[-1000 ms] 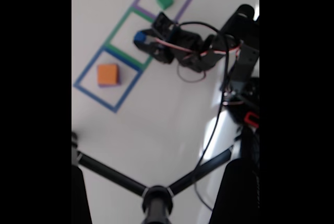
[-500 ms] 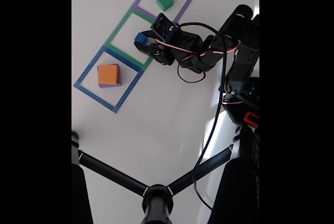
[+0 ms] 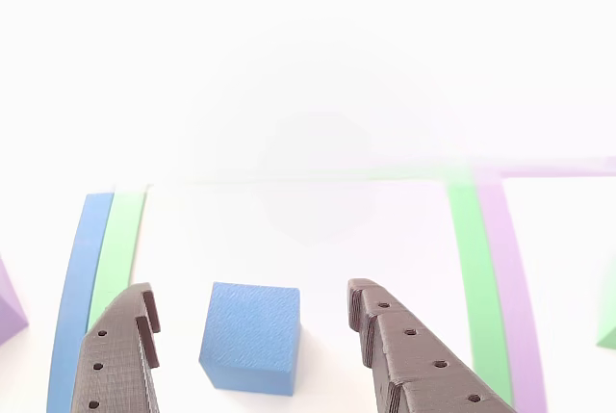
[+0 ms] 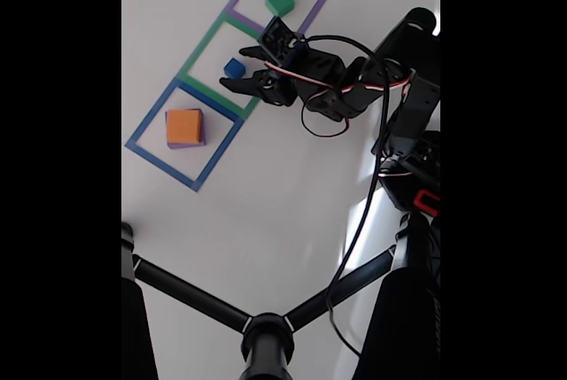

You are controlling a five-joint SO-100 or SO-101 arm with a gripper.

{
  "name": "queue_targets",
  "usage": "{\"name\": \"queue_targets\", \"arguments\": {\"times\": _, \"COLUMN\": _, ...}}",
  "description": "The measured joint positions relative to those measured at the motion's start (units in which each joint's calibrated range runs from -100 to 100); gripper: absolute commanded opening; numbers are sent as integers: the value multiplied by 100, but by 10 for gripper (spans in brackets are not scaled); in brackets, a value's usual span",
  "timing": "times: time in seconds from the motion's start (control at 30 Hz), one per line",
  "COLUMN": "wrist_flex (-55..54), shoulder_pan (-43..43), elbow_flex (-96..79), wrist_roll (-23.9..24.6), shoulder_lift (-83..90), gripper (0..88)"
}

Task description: Tower of hanoi

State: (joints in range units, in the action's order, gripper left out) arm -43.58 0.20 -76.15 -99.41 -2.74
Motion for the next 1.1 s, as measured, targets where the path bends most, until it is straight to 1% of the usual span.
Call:
{"name": "queue_targets", "arguments": {"times": 0.07, "wrist_flex": 417, "shoulder_pan": 82, "elbow_flex": 0, "wrist_roll": 0, "shoulder_lift": 431, "gripper": 214}}
{"name": "queue_targets", "arguments": {"times": 0.17, "wrist_flex": 1396, "shoulder_pan": 98, "elbow_flex": 9, "wrist_roll": 0, "shoulder_lift": 1359, "gripper": 177}}
{"name": "queue_targets", "arguments": {"times": 0.23, "wrist_flex": 2231, "shoulder_pan": 106, "elbow_flex": 87, "wrist_roll": 0, "shoulder_lift": 2060, "gripper": 119}}
{"name": "queue_targets", "arguments": {"times": 0.27, "wrist_flex": 2697, "shoulder_pan": 156, "elbow_flex": 113, "wrist_roll": 0, "shoulder_lift": 2423, "gripper": 74}}
{"name": "queue_targets", "arguments": {"times": 0.3, "wrist_flex": 3162, "shoulder_pan": 221, "elbow_flex": 157, "wrist_roll": 0, "shoulder_lift": 2786, "gripper": 53}}
{"name": "queue_targets", "arguments": {"times": 0.43, "wrist_flex": 4888, "shoulder_pan": 467, "elbow_flex": 305, "wrist_roll": 0, "shoulder_lift": 4010, "gripper": 31}}
{"name": "queue_targets", "arguments": {"times": 0.57, "wrist_flex": 6284, "shoulder_pan": 786, "elbow_flex": 714, "wrist_roll": 0, "shoulder_lift": 4728, "gripper": 18}}
{"name": "queue_targets", "arguments": {"times": 0.73, "wrist_flex": 8202, "shoulder_pan": 1007, "elbow_flex": 1967, "wrist_roll": 0, "shoulder_lift": 5116, "gripper": 8}}
{"name": "queue_targets", "arguments": {"times": 0.77, "wrist_flex": 8620, "shoulder_pan": 1064, "elbow_flex": 2306, "wrist_roll": -59, "shoulder_lift": 5158, "gripper": 8}}
{"name": "queue_targets", "arguments": {"times": 0.93, "wrist_flex": 10602, "shoulder_pan": 1334, "elbow_flex": 4108, "wrist_roll": 0, "shoulder_lift": 5167, "gripper": 2}}
{"name": "queue_targets", "arguments": {"times": 1.03, "wrist_flex": 11621, "shoulder_pan": 1424, "elbow_flex": 5205, "wrist_roll": -59, "shoulder_lift": 5125, "gripper": 5}}
{"name": "queue_targets", "arguments": {"times": 1.1, "wrist_flex": 12143, "shoulder_pan": 1555, "elbow_flex": 5753, "wrist_roll": 0, "shoulder_lift": 5125, "gripper": 10}}
